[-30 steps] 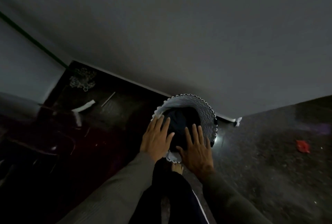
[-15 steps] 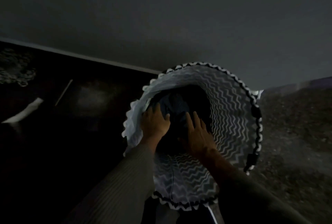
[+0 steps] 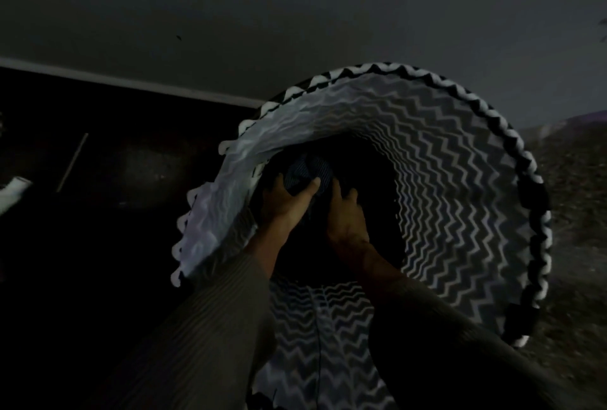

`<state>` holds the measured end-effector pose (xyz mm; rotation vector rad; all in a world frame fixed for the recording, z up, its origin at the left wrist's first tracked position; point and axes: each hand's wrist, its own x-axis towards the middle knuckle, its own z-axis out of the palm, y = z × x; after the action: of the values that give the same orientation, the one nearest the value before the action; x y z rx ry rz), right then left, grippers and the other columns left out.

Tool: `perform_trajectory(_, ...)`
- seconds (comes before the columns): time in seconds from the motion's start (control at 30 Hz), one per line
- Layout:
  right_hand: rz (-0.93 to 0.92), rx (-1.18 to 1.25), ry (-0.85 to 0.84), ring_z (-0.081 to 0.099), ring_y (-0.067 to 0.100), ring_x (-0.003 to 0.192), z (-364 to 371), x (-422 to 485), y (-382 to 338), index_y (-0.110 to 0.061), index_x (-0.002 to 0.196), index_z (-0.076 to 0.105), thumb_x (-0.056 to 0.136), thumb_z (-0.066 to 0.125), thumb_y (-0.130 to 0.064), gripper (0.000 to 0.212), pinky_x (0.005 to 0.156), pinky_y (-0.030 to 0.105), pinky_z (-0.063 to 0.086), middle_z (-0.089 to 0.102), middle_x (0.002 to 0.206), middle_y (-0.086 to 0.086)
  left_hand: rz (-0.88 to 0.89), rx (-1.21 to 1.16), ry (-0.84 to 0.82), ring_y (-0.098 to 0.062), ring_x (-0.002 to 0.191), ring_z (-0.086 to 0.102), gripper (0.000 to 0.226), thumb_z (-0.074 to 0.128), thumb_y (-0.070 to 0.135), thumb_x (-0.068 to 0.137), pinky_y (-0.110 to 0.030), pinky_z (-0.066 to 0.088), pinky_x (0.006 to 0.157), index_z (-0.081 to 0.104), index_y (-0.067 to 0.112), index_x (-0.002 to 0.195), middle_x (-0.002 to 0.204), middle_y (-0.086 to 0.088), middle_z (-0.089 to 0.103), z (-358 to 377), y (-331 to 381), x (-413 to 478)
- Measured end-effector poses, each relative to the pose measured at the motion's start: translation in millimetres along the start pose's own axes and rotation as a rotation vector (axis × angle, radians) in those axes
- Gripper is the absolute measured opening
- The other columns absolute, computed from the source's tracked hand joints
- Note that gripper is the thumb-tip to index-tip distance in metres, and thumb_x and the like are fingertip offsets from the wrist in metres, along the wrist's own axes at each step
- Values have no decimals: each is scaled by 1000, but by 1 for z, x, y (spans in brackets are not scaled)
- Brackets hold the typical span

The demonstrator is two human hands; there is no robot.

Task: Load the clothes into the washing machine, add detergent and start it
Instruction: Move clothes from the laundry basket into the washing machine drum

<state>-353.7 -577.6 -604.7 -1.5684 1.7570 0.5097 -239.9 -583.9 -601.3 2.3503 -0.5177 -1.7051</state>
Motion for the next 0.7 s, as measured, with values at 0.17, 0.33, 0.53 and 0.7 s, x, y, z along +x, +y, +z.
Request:
perform_trajectory(0.17, -114, 209, 138, 58, 34, 111, -7, -19, 6, -26, 145, 39, 97, 56, -31, 51, 97, 35, 48, 40, 137, 14, -50, -150, -65, -31, 136, 40, 117, 60, 87, 49, -54, 43, 104, 25, 37, 150, 156, -1, 31, -3, 6, -29)
perform_trajectory(0.33, -136, 337, 281, 53, 23, 106, -32, -66, 10, -21, 141, 49, 95, 52, -11, 47, 88, 19, 38, 39, 130, 10, -49, -287, -91, -28, 136, 39, 92, 62, 72, 76, -53, 40, 108, 25, 34, 150, 154, 0, 34, -11, 16, -69)
perform_trajectory(0.53, -276, 318, 489, 53, 19, 106, -46, -130, 0, -17, 128, 58, 79, 66, 1, 54, 87, 25, 51, 41, 128, 10, -123, -463, -87, -31, 136, 38, 119, 73, 78, 56, -52, 39, 107, 17, 35, 152, 155, -3, 33, -20, 32, -120)
perform_trajectory(0.7, -364, 309, 517, 54, 18, 105, -59, -179, -3, -16, 128, 58, 76, 66, 5, 57, 80, 17, 44, 44, 126, 7, -84, -589, -46, -28, 124, 52, 105, 87, 48, 61, -46, 49, 98, 32, 26, 149, 142, -5, 50, -32, 28, -162)
